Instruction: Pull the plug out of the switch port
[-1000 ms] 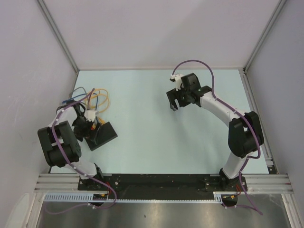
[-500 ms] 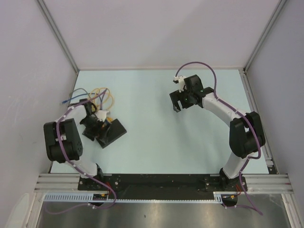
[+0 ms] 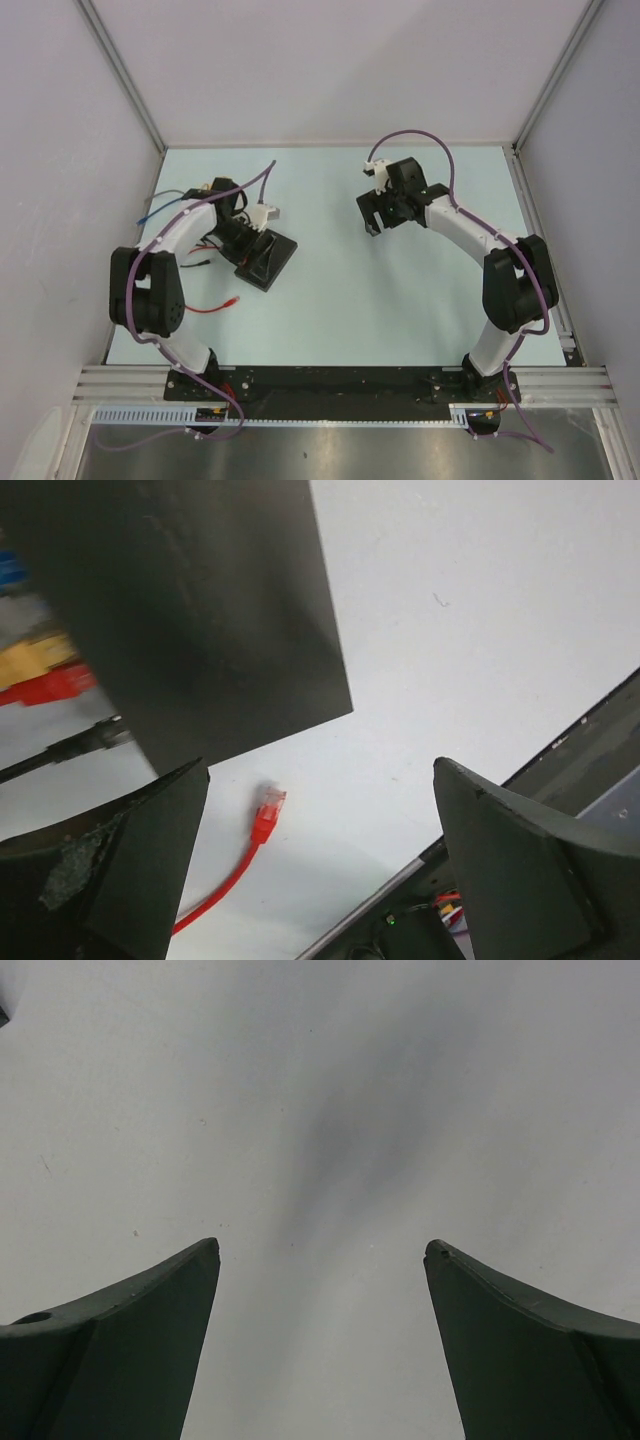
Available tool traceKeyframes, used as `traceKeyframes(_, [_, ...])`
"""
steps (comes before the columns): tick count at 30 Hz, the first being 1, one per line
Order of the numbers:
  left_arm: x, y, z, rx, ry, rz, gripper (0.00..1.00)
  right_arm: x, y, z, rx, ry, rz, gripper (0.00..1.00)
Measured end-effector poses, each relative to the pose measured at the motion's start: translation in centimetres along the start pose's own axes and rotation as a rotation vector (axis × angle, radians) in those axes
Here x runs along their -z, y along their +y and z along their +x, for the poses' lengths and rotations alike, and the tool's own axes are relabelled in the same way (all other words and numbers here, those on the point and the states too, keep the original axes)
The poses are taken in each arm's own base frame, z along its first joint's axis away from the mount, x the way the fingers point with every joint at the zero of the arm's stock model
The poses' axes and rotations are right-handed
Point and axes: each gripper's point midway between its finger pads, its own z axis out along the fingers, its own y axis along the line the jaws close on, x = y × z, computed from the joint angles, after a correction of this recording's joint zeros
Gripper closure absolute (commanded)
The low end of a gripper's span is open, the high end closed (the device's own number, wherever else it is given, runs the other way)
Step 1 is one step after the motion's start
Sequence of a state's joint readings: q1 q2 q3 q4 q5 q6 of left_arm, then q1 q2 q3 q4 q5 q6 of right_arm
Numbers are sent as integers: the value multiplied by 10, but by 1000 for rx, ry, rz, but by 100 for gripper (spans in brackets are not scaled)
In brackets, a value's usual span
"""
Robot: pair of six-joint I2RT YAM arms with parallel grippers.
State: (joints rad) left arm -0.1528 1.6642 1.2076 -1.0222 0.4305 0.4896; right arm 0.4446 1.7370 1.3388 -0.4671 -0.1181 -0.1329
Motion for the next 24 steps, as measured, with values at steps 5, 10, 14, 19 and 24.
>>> traceKeyframes(5, [13, 17, -2, 31, -46, -79, 98, -1, 9, -3, 15, -8, -19, 75])
traceKeyframes(10, [-1, 27, 9, 74, 9, -76, 100, -12, 38, -1, 55, -1, -91, 100])
traceKeyframes(14, [-19, 34, 23, 111, 59, -84, 100, -29, 67, 15, 94, 50, -152, 100])
traceKeyframes(19, [-18, 47, 27, 122, 77, -153, 100, -55, 91, 28, 143, 109, -186, 100])
traceKeyframes(24, [-13, 62, 30, 111, 92, -226, 100, -61, 98, 20, 164, 99, -188, 100])
